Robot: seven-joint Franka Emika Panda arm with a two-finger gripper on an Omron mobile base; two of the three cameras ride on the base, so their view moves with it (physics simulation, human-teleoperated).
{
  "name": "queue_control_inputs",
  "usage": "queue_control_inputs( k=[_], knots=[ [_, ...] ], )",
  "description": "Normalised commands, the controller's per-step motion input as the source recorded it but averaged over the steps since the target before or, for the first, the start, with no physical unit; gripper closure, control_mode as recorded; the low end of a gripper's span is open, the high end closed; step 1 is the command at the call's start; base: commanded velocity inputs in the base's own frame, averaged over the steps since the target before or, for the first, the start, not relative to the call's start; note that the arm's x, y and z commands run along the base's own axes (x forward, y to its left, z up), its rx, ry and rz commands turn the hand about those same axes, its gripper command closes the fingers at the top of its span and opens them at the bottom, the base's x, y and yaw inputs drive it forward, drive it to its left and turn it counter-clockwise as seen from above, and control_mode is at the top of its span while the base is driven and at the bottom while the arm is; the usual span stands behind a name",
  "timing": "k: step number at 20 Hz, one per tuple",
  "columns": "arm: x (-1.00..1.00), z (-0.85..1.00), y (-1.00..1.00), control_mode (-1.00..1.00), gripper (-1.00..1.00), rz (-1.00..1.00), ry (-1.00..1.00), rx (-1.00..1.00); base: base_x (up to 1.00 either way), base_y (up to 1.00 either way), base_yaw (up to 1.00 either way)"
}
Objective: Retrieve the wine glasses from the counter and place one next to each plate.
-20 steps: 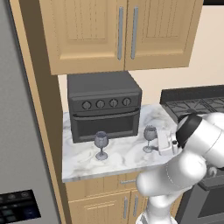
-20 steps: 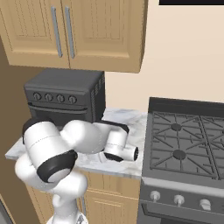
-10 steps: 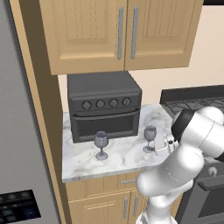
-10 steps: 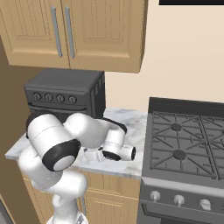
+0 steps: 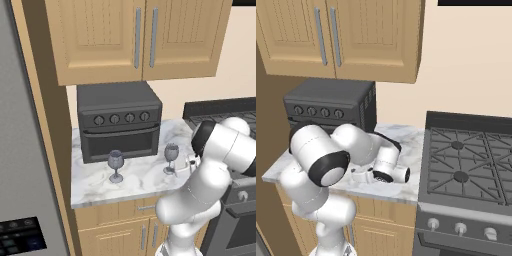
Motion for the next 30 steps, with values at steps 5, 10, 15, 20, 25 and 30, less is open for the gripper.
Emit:
queue_control_inputs(
  k=[5,10,15,20,25,30],
  knots=[
    [0.14,0.0,0.02,-1.0,1.0,0.0,0.0,0.0,0.0,0.0,0.0],
    [0.09,0.0,0.03,-1.0,1.0,0.0,0.0,0.0,0.0,0.0,0.0],
    [0.0,0.0,0.0,-1.0,1.0,0.0,0.0,0.03,0.0,0.0,0.0],
    [-0.16,0.17,0.0,-1.0,1.0,-0.01,-0.12,0.08,0.0,0.0,0.0],
    [-0.31,0.64,-0.1,-1.0,1.0,-0.03,-0.16,0.06,0.0,0.0,0.0],
    [-0.24,0.76,-0.01,-1.0,1.0,-0.07,-0.03,0.01,0.0,0.0,0.0]
  ],
)
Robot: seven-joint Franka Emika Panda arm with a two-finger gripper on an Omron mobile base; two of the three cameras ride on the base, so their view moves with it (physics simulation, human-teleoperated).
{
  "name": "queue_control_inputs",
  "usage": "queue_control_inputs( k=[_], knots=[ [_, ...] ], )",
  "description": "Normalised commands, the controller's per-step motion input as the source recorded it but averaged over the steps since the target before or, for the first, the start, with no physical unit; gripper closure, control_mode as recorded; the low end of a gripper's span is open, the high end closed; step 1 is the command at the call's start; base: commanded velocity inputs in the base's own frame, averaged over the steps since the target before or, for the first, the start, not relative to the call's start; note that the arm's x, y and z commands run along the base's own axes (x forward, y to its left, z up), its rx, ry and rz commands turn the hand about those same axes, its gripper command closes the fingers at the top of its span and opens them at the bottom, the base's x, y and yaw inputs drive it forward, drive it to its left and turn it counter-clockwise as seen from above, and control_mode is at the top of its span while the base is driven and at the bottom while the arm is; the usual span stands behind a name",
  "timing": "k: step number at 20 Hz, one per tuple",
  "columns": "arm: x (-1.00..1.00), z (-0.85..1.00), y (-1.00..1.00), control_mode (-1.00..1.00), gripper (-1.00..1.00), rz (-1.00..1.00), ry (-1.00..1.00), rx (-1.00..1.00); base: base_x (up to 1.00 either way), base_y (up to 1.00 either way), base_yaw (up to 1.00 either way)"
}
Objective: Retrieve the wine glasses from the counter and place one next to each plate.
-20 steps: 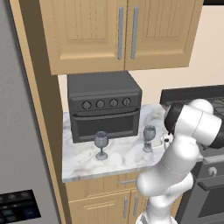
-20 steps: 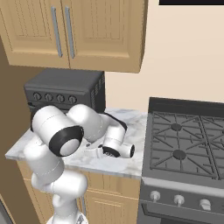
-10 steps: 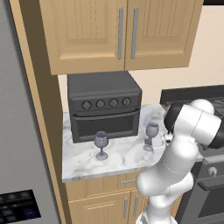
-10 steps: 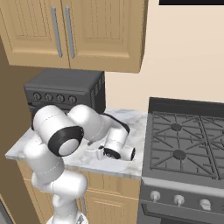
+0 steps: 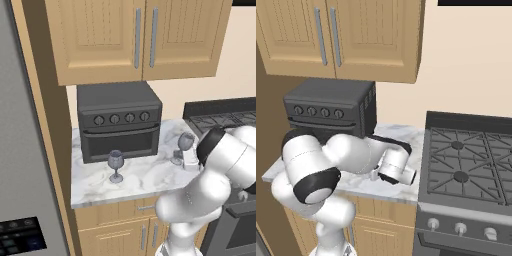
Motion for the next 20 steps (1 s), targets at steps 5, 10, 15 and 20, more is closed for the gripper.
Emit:
queue_control_inputs(
  k=[5,10,15,20],
  knots=[
    [-0.24,0.76,0.0,-1.0,1.0,-0.12,0.01,0.0,0.0,0.0,0.0],
    [-0.31,0.67,0.0,-1.0,1.0,-0.12,0.0,-0.01,0.0,0.0,0.0],
    [-0.35,0.87,0.07,-1.0,1.0,-0.09,0.0,-0.09,0.0,0.0,0.0],
    [-0.35,0.88,0.15,-1.0,1.0,-0.04,0.0,-0.08,0.0,0.0,0.0]
  ],
)
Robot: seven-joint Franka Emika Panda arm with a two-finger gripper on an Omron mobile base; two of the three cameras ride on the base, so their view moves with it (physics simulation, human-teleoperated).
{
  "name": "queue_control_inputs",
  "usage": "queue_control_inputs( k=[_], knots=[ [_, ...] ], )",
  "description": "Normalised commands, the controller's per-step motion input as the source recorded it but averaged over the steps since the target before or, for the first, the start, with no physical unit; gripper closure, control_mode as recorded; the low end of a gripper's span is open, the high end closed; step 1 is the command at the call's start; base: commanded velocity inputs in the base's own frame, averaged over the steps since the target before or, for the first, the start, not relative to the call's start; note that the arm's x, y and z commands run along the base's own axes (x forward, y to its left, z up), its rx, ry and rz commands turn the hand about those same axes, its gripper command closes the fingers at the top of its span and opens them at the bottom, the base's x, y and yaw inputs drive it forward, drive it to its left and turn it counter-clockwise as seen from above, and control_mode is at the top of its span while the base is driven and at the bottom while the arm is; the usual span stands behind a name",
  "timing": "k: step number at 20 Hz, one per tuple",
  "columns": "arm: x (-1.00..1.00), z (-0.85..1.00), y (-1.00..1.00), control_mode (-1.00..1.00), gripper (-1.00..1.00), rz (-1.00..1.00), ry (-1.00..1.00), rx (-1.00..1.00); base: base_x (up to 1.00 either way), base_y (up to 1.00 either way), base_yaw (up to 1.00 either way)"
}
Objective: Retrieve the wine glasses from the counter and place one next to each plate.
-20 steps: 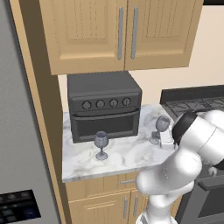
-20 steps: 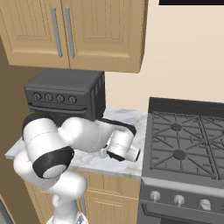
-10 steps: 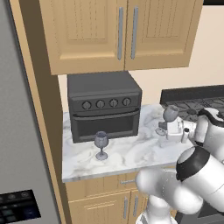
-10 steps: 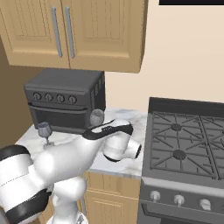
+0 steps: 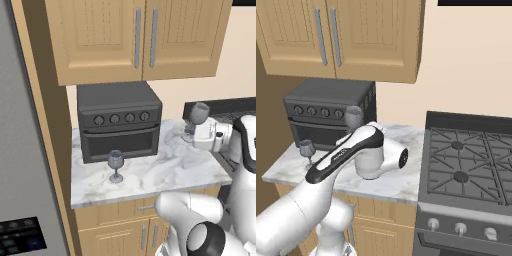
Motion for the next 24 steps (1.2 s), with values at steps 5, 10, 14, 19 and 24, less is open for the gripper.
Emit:
queue_control_inputs(
  k=[5,10,14,19,24],
  knots=[
    [-0.3,0.32,0.01,1.0,1.0,0.0,-0.03,-0.03,-0.6,0.06,-0.01],
    [0.0,0.0,0.0,1.0,1.0,0.0,0.0,0.0,-0.98,0.01,-0.13],
    [0.0,0.0,0.0,1.0,1.0,0.0,0.0,0.0,-0.41,0.02,-0.78],
    [0.0,0.0,0.0,1.0,1.0,0.0,0.0,0.0,0.0,0.0,-1.0],
    [0.0,0.0,0.0,1.0,1.0,0.0,0.0,0.0,0.0,0.0,-1.0]
  ],
)
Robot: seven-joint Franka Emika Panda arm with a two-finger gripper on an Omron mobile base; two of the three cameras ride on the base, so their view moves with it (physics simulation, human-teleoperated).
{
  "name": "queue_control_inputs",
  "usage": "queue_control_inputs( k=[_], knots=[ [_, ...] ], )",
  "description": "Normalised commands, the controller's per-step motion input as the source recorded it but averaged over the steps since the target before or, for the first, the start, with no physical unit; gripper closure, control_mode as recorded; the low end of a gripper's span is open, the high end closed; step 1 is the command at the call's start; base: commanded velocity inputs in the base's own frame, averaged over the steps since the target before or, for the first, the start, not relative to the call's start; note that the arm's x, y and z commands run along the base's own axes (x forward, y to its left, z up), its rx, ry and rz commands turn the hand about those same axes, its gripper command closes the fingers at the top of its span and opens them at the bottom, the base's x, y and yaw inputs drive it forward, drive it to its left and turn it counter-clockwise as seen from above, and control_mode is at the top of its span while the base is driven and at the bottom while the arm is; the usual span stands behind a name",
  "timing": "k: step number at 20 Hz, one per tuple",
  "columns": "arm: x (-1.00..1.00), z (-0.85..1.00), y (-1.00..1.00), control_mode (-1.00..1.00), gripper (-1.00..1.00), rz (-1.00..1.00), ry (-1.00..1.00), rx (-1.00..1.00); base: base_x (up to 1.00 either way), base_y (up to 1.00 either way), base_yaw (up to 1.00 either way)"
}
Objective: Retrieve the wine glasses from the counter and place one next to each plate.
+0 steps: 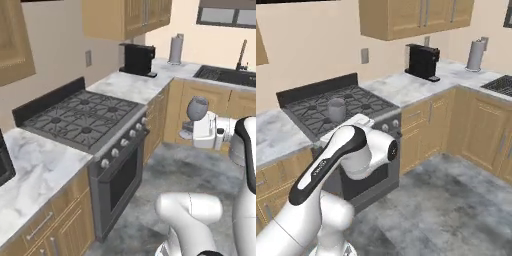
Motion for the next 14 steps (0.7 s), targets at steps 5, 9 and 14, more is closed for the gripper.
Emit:
queue_control_inputs(
  k=[5,9,14],
  knots=[
    [0.0,0.0,0.0,1.0,1.0,0.0,0.0,0.0,0.0,0.0,-1.0],
    [0.0,0.0,0.0,1.0,1.0,0.0,0.0,0.0,0.0,0.0,-1.0],
    [0.0,0.0,0.0,1.0,1.0,0.0,0.0,0.0,0.0,0.0,-1.0]
  ],
)
